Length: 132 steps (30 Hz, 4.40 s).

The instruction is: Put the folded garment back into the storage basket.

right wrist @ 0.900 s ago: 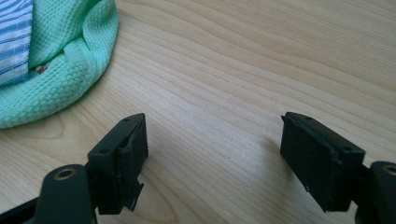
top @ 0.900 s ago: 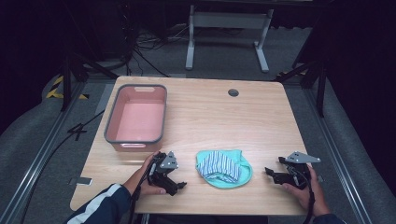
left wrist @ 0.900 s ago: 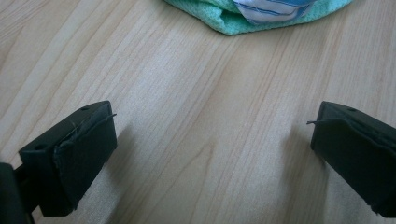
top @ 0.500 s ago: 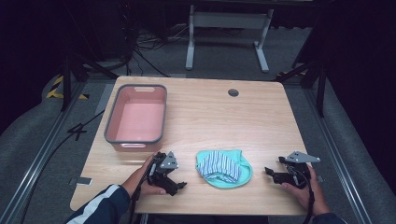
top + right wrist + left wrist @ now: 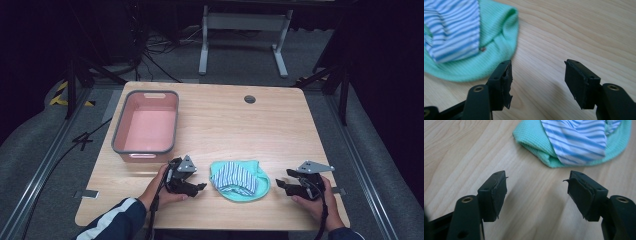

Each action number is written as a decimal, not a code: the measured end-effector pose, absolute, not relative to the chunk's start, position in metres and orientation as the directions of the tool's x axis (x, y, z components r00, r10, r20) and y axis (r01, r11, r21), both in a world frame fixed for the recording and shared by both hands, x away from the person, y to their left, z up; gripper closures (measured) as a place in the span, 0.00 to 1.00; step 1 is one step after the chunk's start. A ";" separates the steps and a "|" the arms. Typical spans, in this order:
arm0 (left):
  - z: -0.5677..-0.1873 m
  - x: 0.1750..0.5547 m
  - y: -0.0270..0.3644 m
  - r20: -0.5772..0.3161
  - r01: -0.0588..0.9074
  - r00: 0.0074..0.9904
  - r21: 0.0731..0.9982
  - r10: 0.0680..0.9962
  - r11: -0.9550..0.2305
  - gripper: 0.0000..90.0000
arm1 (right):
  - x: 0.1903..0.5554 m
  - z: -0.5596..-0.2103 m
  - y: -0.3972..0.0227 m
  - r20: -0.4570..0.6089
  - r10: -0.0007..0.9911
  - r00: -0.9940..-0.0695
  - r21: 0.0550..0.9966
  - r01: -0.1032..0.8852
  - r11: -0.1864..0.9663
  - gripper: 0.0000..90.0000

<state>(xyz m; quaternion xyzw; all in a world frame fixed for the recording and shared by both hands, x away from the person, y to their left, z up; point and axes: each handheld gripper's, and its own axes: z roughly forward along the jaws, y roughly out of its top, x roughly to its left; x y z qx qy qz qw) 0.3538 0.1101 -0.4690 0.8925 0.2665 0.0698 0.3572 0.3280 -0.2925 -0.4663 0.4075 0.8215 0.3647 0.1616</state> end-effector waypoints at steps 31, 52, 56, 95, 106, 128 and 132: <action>-0.480 0.377 0.070 -0.047 0.376 0.874 0.697 0.484 -0.610 0.36 | 0.348 -0.475 -0.221 0.052 0.724 -0.688 0.695 0.546 0.469 0.57; -0.472 0.377 0.060 -0.099 0.353 0.914 0.676 0.395 -0.647 0.91 | 0.339 -0.471 -0.218 0.070 0.705 -0.706 0.696 0.541 0.472 0.92; -0.469 0.376 0.059 -0.091 0.346 0.915 0.678 0.392 -0.649 0.91 | 0.339 -0.468 -0.220 0.068 0.706 -0.705 0.700 0.538 0.470 0.92; -0.387 0.406 0.066 0.027 0.290 0.903 0.698 0.428 -0.655 0.92 | 0.372 -0.381 -0.207 0.015 0.724 -0.690 0.774 0.467 0.428 0.93; -0.360 0.412 0.100 0.055 0.306 0.870 0.718 0.490 -0.625 0.92 | 0.386 -0.353 -0.174 -0.034 0.682 -0.730 0.793 0.396 0.464 0.93; -0.327 0.410 0.187 0.087 0.378 0.758 0.749 0.646 -0.544 0.92 | 0.419 -0.319 -0.079 -0.084 0.581 -0.810 0.808 0.286 0.515 0.92; -0.323 0.410 0.200 0.096 0.388 0.740 0.747 0.666 -0.539 0.92 | 0.425 -0.314 -0.059 -0.083 0.566 -0.820 0.812 0.274 0.516 0.92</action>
